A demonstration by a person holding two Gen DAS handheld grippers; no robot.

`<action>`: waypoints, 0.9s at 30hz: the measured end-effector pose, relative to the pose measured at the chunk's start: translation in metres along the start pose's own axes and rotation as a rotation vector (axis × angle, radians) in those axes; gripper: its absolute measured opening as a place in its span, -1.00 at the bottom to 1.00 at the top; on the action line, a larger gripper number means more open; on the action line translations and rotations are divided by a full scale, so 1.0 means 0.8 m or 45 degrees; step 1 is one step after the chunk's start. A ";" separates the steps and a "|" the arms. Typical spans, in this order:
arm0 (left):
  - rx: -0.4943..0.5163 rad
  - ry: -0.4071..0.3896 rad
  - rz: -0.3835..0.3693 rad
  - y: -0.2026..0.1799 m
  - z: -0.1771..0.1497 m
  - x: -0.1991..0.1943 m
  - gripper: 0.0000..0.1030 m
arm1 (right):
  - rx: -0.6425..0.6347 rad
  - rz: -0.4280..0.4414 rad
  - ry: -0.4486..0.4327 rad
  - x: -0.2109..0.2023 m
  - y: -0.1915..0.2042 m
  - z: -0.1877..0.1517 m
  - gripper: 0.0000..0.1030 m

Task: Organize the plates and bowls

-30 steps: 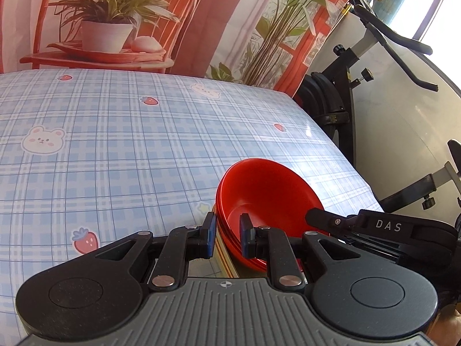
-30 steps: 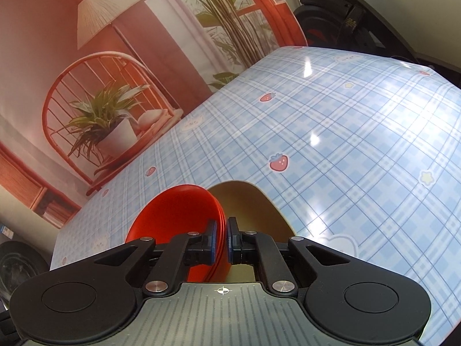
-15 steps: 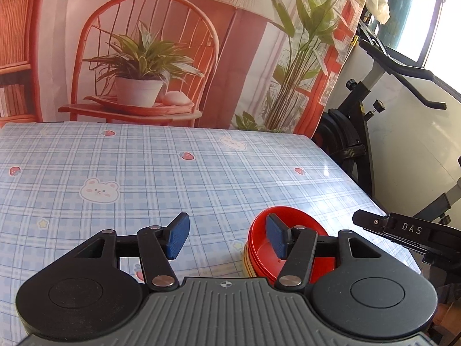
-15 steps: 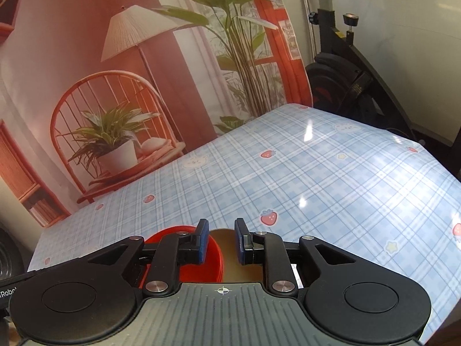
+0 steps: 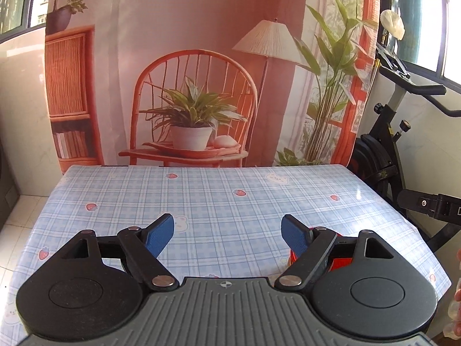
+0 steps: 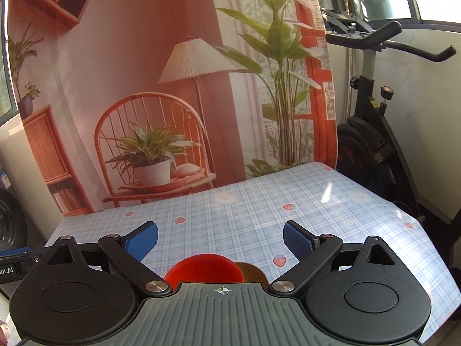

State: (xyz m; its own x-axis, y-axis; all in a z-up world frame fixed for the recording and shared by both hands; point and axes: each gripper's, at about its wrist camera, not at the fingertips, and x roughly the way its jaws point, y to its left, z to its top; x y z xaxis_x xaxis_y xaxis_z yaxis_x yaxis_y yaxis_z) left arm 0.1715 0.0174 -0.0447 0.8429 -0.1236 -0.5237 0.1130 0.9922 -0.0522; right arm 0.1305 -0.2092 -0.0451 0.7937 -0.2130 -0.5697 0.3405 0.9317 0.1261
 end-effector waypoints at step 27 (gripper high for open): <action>0.075 -0.215 0.124 0.009 0.024 -0.178 0.69 | -0.113 0.031 -0.157 -0.169 0.045 0.024 0.99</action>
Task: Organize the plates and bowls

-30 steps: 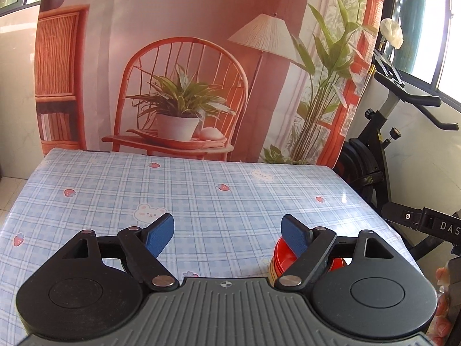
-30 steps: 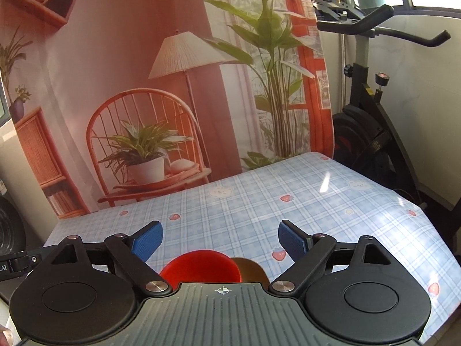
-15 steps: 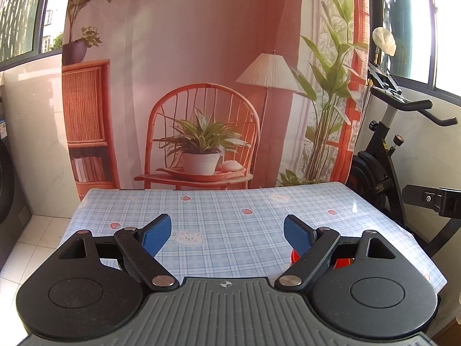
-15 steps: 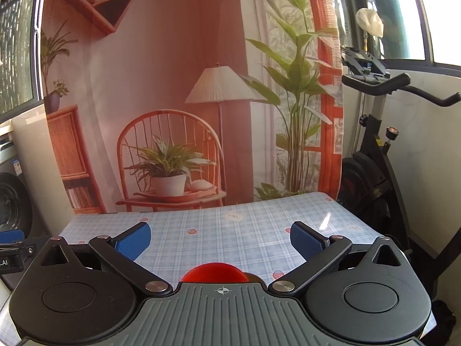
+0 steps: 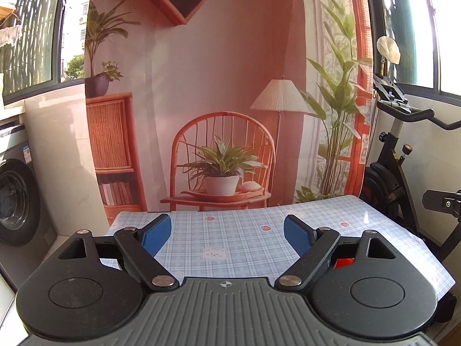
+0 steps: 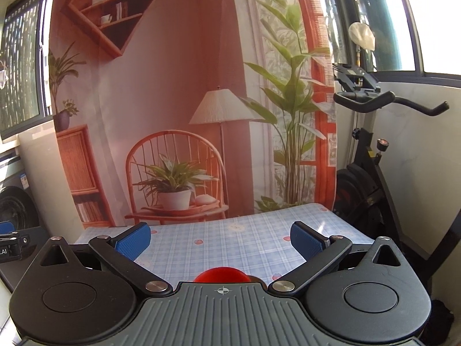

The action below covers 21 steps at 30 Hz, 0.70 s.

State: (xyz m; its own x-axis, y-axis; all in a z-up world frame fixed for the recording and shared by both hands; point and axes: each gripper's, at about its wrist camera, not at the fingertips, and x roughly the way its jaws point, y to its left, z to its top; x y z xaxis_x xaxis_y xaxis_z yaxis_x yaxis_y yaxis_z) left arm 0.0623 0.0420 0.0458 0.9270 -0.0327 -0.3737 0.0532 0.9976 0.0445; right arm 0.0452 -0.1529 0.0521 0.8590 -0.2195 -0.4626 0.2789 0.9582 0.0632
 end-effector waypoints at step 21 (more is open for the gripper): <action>0.012 -0.041 -0.018 0.000 0.006 -0.021 0.77 | -0.005 0.020 -0.036 -0.020 0.006 0.007 0.99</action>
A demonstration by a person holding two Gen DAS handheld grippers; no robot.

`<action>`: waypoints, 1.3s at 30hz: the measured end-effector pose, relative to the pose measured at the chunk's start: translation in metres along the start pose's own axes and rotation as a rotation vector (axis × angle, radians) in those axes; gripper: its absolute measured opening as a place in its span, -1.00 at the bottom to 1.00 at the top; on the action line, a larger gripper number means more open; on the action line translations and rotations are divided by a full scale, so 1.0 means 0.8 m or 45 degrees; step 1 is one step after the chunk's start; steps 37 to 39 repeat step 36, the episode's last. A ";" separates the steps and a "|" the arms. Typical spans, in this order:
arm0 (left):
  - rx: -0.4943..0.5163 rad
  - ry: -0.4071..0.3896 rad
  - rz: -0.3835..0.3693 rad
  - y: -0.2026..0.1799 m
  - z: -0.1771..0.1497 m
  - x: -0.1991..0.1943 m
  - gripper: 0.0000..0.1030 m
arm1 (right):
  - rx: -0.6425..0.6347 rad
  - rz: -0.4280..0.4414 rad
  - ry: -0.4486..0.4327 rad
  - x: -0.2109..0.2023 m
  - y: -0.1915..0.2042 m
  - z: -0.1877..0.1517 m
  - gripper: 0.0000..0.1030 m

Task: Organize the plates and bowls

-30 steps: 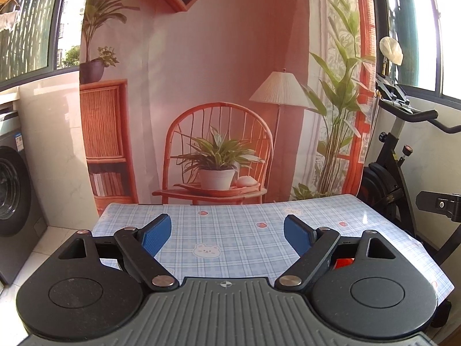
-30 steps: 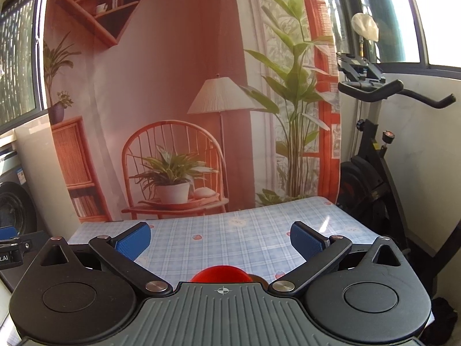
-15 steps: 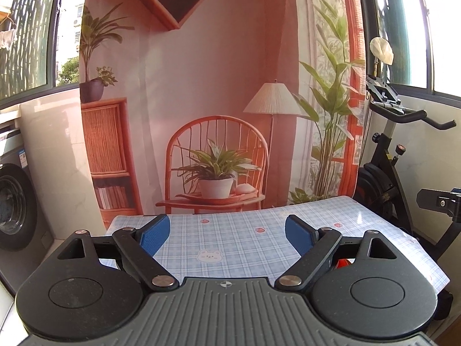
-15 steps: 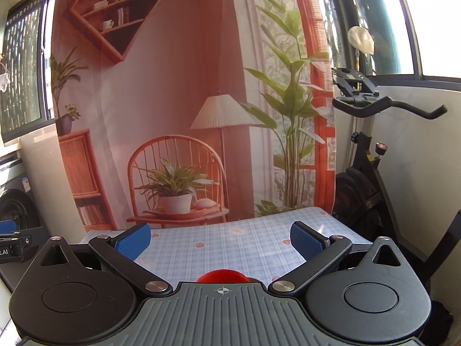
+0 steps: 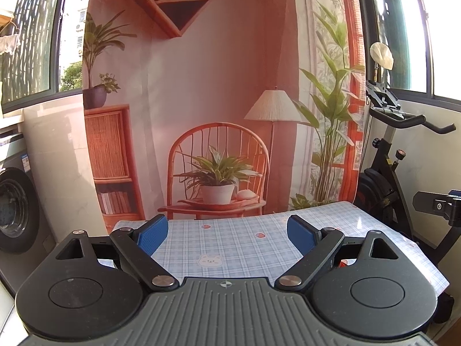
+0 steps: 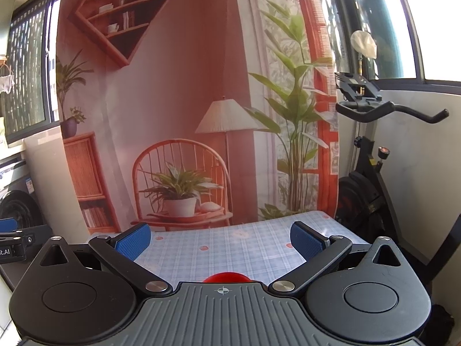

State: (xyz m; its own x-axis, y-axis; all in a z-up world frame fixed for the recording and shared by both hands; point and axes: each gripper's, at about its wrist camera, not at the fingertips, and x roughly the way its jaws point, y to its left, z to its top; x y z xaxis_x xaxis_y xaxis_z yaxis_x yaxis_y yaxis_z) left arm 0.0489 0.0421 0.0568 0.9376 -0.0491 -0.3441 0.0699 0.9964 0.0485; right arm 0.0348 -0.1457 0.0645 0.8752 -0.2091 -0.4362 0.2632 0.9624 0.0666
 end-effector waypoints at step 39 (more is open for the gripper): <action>0.016 -0.052 -0.051 0.004 0.000 -0.007 0.77 | 0.019 -0.013 -0.015 -0.009 0.003 0.000 0.99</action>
